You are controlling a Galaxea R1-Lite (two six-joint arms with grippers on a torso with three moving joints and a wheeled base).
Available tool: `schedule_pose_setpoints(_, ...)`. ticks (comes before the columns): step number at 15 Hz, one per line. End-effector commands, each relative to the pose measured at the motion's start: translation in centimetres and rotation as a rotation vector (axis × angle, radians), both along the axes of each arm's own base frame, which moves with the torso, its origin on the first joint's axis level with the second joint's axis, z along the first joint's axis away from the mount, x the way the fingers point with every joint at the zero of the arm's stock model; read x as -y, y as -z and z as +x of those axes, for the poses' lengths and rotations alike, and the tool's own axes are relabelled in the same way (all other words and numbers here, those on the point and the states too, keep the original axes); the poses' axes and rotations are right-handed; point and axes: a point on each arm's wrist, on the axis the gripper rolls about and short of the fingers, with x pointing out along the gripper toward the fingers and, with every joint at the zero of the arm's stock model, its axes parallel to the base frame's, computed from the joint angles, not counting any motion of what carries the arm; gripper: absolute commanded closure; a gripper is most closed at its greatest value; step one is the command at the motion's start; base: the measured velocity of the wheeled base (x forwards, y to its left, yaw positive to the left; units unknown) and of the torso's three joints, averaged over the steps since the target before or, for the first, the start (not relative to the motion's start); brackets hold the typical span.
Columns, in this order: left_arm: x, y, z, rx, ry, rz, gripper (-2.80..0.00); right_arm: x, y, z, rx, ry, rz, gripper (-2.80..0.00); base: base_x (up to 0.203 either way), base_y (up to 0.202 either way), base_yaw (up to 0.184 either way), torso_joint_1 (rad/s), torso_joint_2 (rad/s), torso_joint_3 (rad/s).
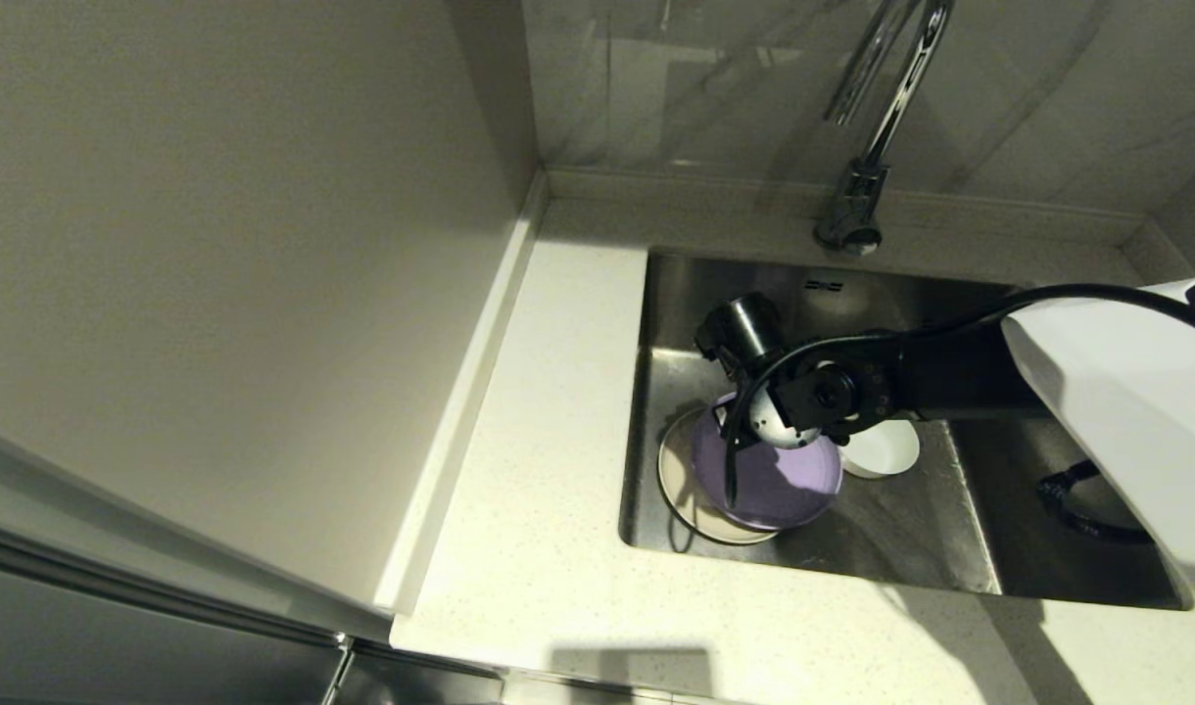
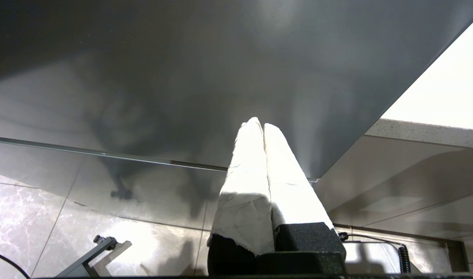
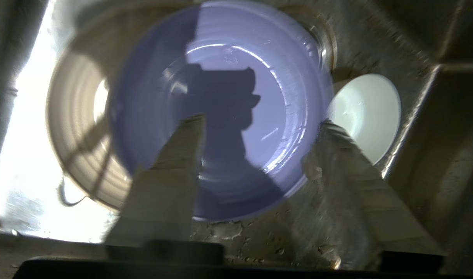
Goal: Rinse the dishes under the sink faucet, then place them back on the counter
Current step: Put a plate into the sink
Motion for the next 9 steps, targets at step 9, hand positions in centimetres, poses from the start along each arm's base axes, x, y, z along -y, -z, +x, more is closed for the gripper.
schedule_pose_setpoints(9, 0.0, 0.0, 0.0, 0.002, 0.000, -0.001, 0.00, 12.2, -14.7, -11.5, 0.122, 0.125, 0.108, -2.80, 0.000, 0.000, 0.000, 0.000, 0.00, 0.000)
